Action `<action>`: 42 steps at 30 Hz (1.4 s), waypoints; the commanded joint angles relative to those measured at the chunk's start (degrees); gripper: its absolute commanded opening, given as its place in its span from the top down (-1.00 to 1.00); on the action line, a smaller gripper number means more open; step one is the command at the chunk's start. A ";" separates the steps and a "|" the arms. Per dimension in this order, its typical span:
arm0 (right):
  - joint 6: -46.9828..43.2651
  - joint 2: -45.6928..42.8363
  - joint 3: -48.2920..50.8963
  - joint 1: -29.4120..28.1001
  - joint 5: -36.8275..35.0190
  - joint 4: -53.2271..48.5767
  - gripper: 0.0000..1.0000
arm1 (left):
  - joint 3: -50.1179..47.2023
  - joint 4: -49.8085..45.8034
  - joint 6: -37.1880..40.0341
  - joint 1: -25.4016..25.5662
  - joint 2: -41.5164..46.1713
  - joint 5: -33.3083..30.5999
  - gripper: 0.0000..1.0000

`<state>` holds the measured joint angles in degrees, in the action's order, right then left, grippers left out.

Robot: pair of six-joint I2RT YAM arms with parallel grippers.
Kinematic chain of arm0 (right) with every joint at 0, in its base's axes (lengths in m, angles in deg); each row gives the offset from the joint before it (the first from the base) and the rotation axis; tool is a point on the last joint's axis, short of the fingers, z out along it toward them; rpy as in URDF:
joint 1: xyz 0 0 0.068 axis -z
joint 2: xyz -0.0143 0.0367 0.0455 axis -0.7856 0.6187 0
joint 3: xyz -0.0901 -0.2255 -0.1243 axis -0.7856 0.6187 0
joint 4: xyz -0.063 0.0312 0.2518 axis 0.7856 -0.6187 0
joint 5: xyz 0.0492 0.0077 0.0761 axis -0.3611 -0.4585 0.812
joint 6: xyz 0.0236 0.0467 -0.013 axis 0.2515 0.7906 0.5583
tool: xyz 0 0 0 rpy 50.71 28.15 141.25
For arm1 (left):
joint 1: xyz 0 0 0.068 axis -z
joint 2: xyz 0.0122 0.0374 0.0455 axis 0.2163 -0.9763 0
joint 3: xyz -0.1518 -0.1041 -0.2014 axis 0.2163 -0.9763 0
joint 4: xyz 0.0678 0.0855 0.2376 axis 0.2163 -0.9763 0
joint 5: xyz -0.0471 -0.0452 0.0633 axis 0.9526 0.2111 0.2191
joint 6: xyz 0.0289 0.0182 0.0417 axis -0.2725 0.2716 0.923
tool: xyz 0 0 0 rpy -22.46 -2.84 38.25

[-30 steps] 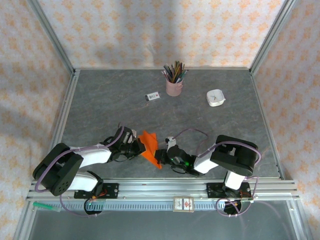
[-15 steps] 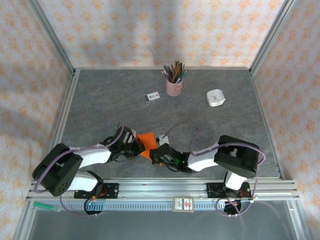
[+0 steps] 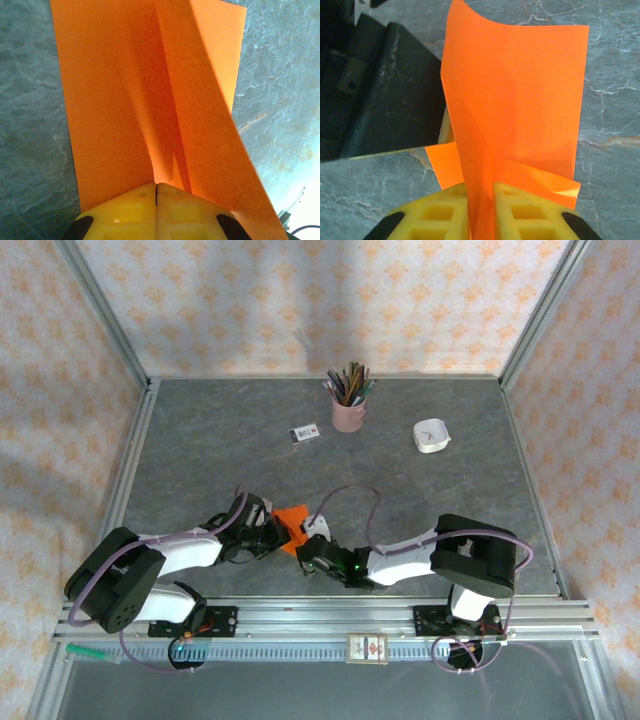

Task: Fold a paper plane with a square sheet of paper (pick it up from the middle)
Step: Perform the fourth fold on the wing at the bottom-center of the table.

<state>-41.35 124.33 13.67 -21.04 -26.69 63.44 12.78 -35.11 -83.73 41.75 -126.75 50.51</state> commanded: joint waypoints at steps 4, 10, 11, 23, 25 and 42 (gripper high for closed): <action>-4.37 -0.31 -1.20 -1.34 -3.72 -4.35 0.59 | 0.27 -2.24 1.60 0.31 -1.28 -1.71 1.00; -5.41 0.11 -1.81 -2.42 -5.31 -5.87 0.54 | 0.53 -2.36 1.72 0.20 -1.57 -1.63 1.00; -5.55 0.32 -2.06 -2.50 -5.73 -6.18 0.52 | 0.53 -2.41 1.80 0.24 -1.54 -1.69 1.00; -8.13 3.51 -5.53 -2.86 -8.64 -8.87 0.47 | 0.68 -2.50 1.78 0.25 -1.54 -1.52 1.00; -8.28 3.57 -5.21 -2.86 -8.65 -8.90 0.48 | 0.71 -2.60 1.91 0.26 -1.54 -1.53 1.00; -9.28 4.77 -5.57 -3.47 -11.16 -9.60 0.65 | 0.80 -2.77 2.27 0.19 -1.83 -1.47 1.00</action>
<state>-50.10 128.64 9.06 -24.21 -34.93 55.31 13.31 -35.09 -82.68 41.75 -127.49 50.55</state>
